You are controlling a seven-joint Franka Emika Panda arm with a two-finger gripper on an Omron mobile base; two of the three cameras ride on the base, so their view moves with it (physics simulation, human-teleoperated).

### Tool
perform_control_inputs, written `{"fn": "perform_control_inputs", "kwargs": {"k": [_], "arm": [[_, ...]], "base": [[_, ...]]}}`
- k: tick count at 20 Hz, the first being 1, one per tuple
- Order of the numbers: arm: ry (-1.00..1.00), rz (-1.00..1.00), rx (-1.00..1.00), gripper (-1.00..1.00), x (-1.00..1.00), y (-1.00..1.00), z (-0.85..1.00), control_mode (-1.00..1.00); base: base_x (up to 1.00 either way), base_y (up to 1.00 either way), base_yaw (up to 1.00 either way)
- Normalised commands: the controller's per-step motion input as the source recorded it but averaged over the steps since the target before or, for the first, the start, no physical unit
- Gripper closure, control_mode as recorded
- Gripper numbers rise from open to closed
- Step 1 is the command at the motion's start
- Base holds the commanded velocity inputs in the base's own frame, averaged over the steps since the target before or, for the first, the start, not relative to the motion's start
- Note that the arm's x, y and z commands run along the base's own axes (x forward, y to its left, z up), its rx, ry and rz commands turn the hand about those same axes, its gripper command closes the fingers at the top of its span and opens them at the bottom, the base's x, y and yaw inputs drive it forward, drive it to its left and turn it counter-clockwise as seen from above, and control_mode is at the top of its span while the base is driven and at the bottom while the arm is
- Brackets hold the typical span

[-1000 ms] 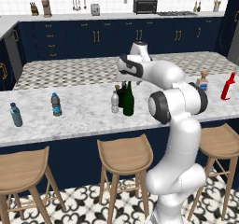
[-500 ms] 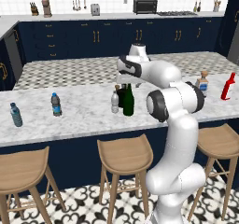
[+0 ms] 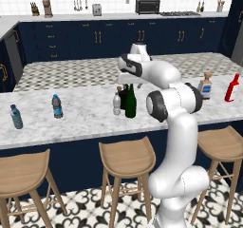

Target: Move the plastic bottles in the middle to the plastics group, and the glass bottles in the middle to the glass group.

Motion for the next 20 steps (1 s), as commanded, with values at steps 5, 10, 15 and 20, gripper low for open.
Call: {"fn": "perform_control_inputs", "kwargs": {"k": [5,10,15,20], "arm": [[0.05,0.0,0.0,-1.0,0.02,0.0,0.0,-1.0],[0.0,0.0,0.0,-1.0,0.04,0.0,-0.01,-1.0],[0.01,0.0,0.0,-1.0,0.0,0.0,-0.1,-1.0],[0.0,0.0,0.0,-1.0,0.0,0.0,-0.17,-1.0]], "base": [[0.0,0.0,0.0],[0.0,0.0,0.0],[0.0,0.0,0.0],[0.0,0.0,0.0]]}}
